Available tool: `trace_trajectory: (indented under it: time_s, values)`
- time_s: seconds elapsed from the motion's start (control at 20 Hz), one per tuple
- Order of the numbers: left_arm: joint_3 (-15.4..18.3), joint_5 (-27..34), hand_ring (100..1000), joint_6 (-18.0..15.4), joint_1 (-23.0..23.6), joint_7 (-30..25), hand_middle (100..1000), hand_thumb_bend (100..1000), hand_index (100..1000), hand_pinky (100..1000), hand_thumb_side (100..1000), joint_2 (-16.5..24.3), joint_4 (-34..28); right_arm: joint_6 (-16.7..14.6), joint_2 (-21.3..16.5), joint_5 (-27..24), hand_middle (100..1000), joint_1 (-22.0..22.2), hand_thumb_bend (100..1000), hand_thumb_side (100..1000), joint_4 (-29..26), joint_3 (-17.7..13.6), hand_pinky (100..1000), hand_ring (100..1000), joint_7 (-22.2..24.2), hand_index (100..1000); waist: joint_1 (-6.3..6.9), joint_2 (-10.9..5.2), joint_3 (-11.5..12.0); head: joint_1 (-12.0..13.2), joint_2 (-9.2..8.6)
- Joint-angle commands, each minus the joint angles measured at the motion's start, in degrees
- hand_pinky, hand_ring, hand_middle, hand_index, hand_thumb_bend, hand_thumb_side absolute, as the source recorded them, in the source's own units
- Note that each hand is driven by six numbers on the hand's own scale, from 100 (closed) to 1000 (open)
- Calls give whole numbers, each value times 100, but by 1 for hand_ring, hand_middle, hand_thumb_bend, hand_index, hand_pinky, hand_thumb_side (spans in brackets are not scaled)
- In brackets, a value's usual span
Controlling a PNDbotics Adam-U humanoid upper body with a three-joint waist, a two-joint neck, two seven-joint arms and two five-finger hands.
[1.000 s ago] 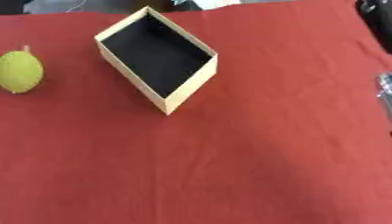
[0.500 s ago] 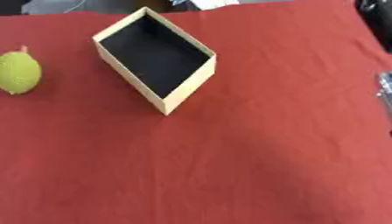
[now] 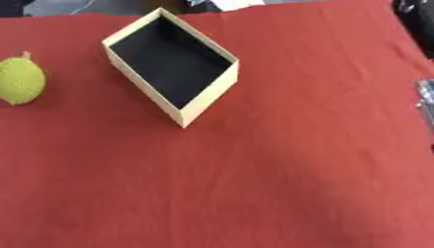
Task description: Pick up objects on the table and place them in the box.
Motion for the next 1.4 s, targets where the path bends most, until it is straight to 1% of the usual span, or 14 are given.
trace_trajectory:
  time_s: [0.05,0.2,0.25,0.3,0.35,0.4,0.45,0.55,0.7,0.8,0.95,1.1,1.2,1.4]
  values:
    - [33,-297,771,-14,-54,-207,792,466,878,770,690,147,-49,-18,-143,-39,672,-68,109,582,-110,-34,796,767,22,806,7,-123,-8,4,-58]
    - [7,-511,779,-15,-63,-207,806,472,892,776,674,88,-74,-23,-144,-41,673,-74,108,582,-110,-31,796,767,27,806,5,-121,-11,8,-58]
    - [-1,-552,785,-15,-66,-206,814,474,913,782,637,72,-78,-25,-146,-42,673,-74,107,583,-110,-30,796,767,28,806,4,-120,-12,10,-56]
    - [-7,-585,787,-17,-71,-210,815,459,924,784,576,58,-78,-26,-147,-43,673,-73,107,583,-110,-30,796,767,28,806,3,-119,-12,13,-51]
    - [-12,-610,788,-20,-77,-224,815,455,926,784,561,46,-75,-27,-147,-43,673,-73,107,583,-110,-30,796,767,28,806,3,-119,-13,16,-49]
    - [-21,-619,794,-22,-81,-247,820,412,946,793,398,37,-67,-27,-146,-44,672,-73,106,584,-110,-30,796,767,29,806,2,-117,-13,16,-47]
    - [-38,-597,794,-24,-85,-288,818,385,951,795,295,26,-52,-27,-144,-45,673,-75,105,584,-110,-28,796,767,30,806,2,-116,-14,17,-45]
    - [-85,-479,793,-19,-103,-416,818,388,958,796,223,-8,-11,-27,-139,-48,672,-78,105,584,-110,-22,796,767,37,806,2,-114,-17,22,-39]
    - [-54,-348,805,123,-182,-518,831,423,981,804,184,-17,33,-26,-136,-51,672,-74,103,585,-110,-18,796,767,43,806,1,-114,-17,17,-34]
    - [-30,-403,808,238,-234,-490,835,424,1000,805,166,-23,45,-26,-134,-53,672,-72,103,585,-110,-16,796,767,48,806,-1,-114,-21,15,-29]
    - [-6,-541,806,459,-320,-343,834,431,1000,803,168,-39,84,-26,-132,-55,672,-69,102,585,-110,-12,796,767,55,806,0,-114,-30,21,-22]
    - [-7,-680,808,659,-438,-182,845,381,975,806,174,-52,114,-24,-128,-61,672,-68,102,586,-110,-7,796,767,61,806,9,-119,-35,32,-9]
    - [-39,-739,804,736,-572,-113,835,345,948,803,156,-67,201,-22,-119,-66,671,-68,101,586,-110,1,796,767,70,806,17,-127,-40,46,0]
    - [-134,-667,795,800,-899,-132,807,312,934,795,111,-99,566,-17,-108,-73,671,-67,100,586,-110,7,796,767,83,806,26,-140,-62,72,14]
